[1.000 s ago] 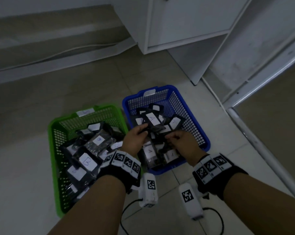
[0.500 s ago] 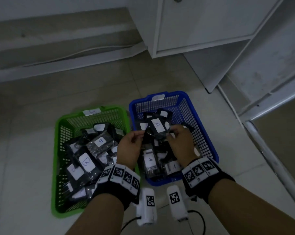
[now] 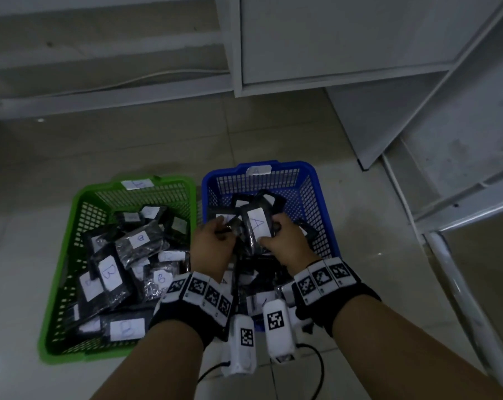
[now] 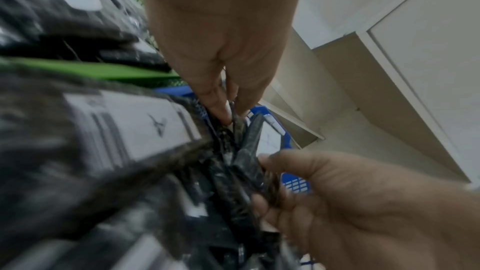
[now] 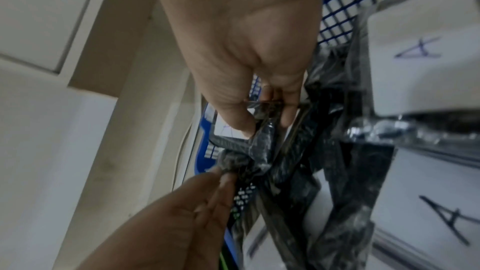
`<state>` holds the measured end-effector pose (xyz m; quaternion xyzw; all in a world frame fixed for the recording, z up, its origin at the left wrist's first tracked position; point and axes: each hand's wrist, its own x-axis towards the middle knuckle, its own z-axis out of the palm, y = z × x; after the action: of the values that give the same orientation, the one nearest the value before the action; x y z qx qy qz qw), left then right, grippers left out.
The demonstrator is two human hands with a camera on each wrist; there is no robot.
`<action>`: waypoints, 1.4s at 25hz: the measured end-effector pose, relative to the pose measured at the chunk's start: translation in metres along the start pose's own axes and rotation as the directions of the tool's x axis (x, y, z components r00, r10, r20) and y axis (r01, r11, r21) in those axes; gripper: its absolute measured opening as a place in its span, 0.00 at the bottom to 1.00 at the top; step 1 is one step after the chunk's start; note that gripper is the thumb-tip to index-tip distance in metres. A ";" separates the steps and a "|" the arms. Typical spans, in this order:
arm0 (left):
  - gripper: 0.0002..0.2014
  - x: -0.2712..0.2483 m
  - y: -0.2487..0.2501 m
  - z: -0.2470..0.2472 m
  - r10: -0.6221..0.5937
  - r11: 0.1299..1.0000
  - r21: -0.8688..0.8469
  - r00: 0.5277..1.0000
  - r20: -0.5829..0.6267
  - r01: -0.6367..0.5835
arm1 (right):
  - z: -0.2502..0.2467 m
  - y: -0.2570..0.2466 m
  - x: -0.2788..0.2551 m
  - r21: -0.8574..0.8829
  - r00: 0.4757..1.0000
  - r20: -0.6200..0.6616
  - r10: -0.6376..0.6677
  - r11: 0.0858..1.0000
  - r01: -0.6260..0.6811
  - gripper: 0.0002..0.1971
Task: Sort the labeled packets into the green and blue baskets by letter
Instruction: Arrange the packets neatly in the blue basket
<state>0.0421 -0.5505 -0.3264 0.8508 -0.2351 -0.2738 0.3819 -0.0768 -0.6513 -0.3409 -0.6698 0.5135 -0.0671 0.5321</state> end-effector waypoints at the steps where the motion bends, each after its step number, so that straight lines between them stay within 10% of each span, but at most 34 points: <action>1: 0.17 0.000 0.005 0.002 -0.017 1.000 -0.008 1.000 0.010 0.017 | -0.003 0.001 -0.001 0.026 1.000 0.015 0.011 1.000 -0.011 0.28; 9: 0.14 0.014 0.012 -0.009 -0.012 1.000 0.026 0.999 0.036 0.012 | -0.002 0.006 -0.002 0.122 0.997 0.078 -0.029 0.992 0.020 0.21; 14: 0.15 0.036 0.000 -0.019 0.174 0.981 -0.106 0.975 0.141 -0.160 | -0.009 -0.015 0.002 -0.511 0.898 -0.006 -0.440 0.773 0.376 0.10; 18: 0.11 0.039 0.007 -0.027 0.206 0.973 -0.128 0.972 0.116 -0.191 | -0.009 -0.037 -0.001 -0.409 0.926 0.178 -0.332 0.831 0.377 0.07; 22: 0.20 0.052 0.003 -0.034 0.349 0.876 0.318 0.932 0.102 -0.363 | -0.015 -0.046 0.001 -0.267 0.972 -0.036 -0.234 0.939 0.217 0.08; 27: 0.34 0.051 -0.001 -0.027 0.173 0.687 0.646 0.938 0.301 -0.334 | -0.020 -0.044 0.020 -0.137 0.985 -0.031 -0.169 0.977 0.163 0.16; 35: 0.17 0.036 0.002 -0.016 0.122 0.988 0.093 0.992 -0.003 -0.122 | -0.037 -0.037 0.046 -0.053 0.956 0.205 -0.212 0.972 0.227 0.12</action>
<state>0.0789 -0.5649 -0.3262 0.8528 -0.2974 -0.2349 0.3593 -0.0568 -0.7135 -0.3172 -0.7457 0.3828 -0.0394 0.5439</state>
